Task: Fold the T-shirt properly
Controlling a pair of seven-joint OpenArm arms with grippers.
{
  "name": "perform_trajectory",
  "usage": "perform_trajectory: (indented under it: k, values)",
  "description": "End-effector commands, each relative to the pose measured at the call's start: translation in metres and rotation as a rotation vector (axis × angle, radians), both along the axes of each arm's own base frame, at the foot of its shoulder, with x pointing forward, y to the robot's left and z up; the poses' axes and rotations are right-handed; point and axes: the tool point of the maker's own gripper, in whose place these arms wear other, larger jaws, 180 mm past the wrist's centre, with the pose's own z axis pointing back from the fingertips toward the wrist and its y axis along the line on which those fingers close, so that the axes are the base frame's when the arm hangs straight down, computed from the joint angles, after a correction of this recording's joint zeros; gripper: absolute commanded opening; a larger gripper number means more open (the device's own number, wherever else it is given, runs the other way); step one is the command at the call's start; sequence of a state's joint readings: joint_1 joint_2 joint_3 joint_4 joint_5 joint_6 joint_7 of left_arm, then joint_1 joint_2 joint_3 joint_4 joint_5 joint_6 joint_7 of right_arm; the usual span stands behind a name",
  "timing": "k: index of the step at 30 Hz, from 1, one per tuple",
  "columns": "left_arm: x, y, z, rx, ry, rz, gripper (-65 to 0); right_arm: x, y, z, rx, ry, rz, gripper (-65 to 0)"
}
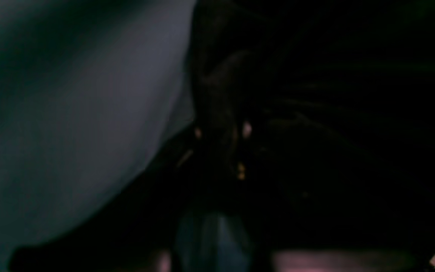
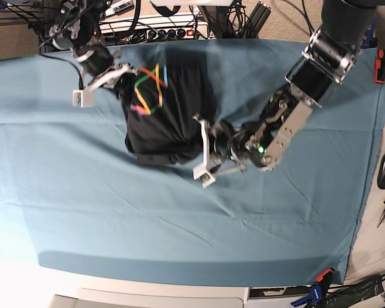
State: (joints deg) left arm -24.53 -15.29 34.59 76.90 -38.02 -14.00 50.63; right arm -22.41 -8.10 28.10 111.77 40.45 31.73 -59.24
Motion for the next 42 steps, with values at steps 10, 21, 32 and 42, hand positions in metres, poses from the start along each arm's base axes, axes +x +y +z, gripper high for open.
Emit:
perform_trajectory:
  k: [10,21,32,42]
  values:
    - [0.025,0.036,0.007,0.07,-0.069,0.059,-65.0,0.006,-0.023,-0.002,-0.085,0.02,-0.101,-65.0]
    - [0.027,0.037,0.008,0.067,-0.076,0.073,-65.0,0.006,-0.023,-0.001,-0.085,0.016,-0.1,-65.0]
    - [0.04,0.068,-0.001,0.257,-0.147,0.094,-33.7,0.035,-0.045,0.024,-0.266,-0.136,-0.034,-32.2]
    - [0.087,0.14,0.062,0.403,-0.345,0.233,-33.7,0.089,-0.096,0.077,-0.529,-0.258,-0.027,-32.3]
